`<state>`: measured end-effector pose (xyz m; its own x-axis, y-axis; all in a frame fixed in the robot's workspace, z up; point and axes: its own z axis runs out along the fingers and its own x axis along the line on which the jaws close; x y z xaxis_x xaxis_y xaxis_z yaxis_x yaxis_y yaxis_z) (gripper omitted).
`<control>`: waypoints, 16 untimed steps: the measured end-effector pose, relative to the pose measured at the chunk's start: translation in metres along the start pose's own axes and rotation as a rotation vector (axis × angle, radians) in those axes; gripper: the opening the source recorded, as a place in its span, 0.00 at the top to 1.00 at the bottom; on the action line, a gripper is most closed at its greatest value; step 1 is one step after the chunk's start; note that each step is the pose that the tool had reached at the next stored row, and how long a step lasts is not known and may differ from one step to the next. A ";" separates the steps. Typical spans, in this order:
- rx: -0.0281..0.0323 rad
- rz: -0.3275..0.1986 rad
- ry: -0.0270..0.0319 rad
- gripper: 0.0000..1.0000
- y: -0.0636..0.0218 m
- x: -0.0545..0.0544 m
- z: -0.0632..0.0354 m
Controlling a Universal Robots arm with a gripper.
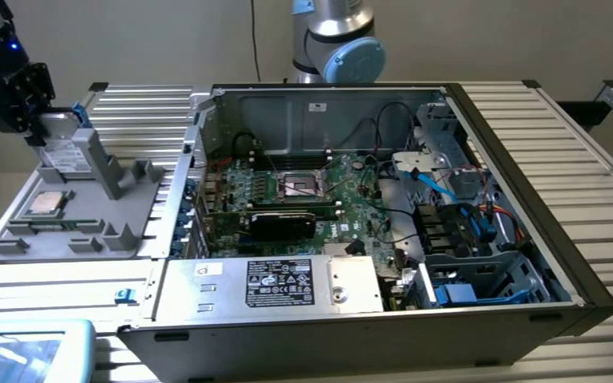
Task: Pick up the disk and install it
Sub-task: 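Pick up the disk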
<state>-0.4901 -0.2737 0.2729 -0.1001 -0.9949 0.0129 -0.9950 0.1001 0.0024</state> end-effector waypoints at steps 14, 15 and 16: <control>0.0006 0.004 0.0015 0.63 -0.0002 0.000 0.0020; 0.0010 0.004 0.0015 0.63 -0.0002 0.000 0.0017; 0.0022 0.004 0.0013 0.63 -0.0002 0.000 0.0002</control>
<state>-0.4899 -0.2740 0.2727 -0.1040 -0.9945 0.0142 -0.9946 0.1040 0.0001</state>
